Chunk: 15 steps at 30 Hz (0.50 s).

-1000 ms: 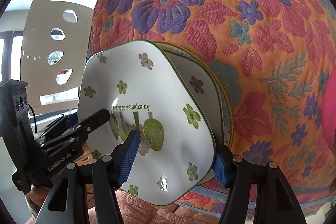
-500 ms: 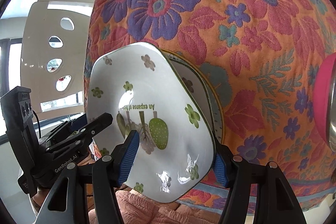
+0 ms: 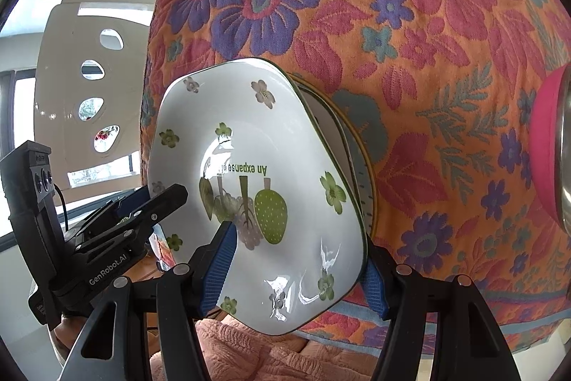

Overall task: Organize plates and bowls
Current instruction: 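Carry the plate with both tools and lower it onto the plate stack, then open both tools and release the plate on the stack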

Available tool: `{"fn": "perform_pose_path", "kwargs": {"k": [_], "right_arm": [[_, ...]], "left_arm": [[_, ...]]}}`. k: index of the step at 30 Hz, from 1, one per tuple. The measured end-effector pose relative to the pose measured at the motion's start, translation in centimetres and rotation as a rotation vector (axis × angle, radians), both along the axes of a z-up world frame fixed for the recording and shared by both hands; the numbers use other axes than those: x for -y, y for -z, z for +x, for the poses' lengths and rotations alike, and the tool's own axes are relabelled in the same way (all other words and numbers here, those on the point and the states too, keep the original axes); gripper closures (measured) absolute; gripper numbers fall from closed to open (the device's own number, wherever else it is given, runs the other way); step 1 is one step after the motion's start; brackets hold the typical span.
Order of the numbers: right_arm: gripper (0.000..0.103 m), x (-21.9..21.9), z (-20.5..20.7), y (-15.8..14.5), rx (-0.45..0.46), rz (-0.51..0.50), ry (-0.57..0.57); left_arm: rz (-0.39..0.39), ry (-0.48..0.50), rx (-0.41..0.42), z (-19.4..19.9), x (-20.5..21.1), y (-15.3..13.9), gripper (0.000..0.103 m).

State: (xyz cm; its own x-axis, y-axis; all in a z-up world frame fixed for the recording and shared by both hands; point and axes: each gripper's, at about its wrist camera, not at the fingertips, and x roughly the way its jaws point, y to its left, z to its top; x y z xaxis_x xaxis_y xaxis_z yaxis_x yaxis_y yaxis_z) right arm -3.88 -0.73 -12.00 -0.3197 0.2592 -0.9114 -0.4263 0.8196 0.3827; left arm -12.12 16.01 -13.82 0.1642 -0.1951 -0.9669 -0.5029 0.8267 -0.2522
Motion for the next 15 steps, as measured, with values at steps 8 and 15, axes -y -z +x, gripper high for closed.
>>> {"fn": "perform_pose_path", "kwargs": {"k": [8, 15], "right_arm": [[0.04, 0.9, -0.1, -0.3, 0.006, -0.021, 0.018], [0.039, 1.7, -0.6, -0.2, -0.006, -0.015, 0.03]], "left_arm": [[-0.001, 0.012, -0.003, -0.1, 0.1, 0.1, 0.06], [-0.002, 0.024, -0.005, -0.1, 0.3, 0.1, 0.059]]}}
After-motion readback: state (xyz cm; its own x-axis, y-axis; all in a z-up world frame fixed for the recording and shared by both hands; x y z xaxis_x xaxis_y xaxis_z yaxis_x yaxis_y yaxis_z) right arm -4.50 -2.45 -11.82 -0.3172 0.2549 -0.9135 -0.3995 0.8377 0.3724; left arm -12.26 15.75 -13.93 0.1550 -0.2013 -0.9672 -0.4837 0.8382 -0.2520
